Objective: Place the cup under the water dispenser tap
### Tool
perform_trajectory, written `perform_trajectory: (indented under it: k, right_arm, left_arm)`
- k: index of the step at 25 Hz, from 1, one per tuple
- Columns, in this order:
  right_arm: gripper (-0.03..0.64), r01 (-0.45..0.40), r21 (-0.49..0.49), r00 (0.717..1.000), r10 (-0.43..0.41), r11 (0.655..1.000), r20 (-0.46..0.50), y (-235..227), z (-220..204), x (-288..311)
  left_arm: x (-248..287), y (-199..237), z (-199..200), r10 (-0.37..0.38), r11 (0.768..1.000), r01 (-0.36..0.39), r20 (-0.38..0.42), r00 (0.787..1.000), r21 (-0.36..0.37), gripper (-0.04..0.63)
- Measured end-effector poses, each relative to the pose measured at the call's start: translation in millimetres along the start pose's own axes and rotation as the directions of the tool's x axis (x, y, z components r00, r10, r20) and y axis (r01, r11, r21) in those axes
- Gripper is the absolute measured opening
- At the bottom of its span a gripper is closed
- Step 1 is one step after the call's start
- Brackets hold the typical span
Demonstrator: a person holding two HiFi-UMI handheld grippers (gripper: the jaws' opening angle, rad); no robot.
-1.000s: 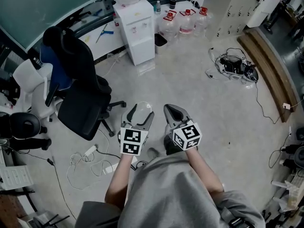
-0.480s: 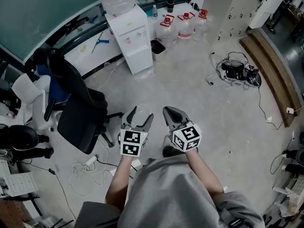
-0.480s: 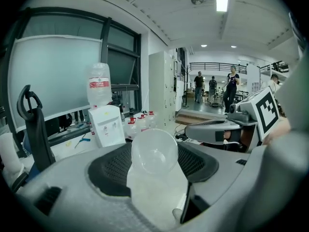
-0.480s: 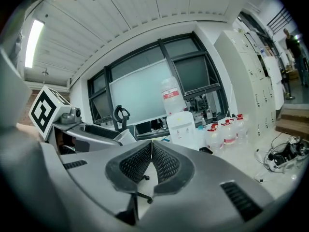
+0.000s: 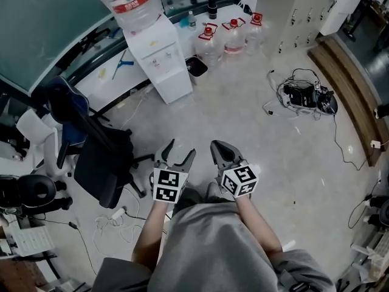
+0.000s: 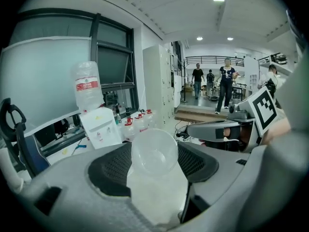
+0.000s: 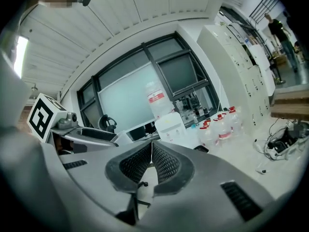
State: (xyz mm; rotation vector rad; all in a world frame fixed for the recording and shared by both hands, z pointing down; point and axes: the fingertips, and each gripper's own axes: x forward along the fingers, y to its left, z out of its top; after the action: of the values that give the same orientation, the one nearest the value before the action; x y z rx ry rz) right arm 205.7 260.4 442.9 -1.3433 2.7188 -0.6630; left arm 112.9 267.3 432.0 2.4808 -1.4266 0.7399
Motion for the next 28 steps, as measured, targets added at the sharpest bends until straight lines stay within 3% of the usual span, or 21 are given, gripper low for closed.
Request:
perform_trajectory:
  k: [11,28]
  right_arm:
    - [0.012,-0.003,0.04,1.0,0.003,0.999,0.0,-38.3,13.5,67.6]
    - [0.012,0.065,0.025,0.996,-0.063,0.998,-0.057,-61.5,49.3,240.3]
  left_arm:
    - [59.8,46.4,19.1,-0.001,1.0,0.001,-0.024,1.0,0.008,0.302]
    - [153.4,206.7,54.2,-0.073,0.996,0.072,-0.01,0.997,-0.045,0.302]
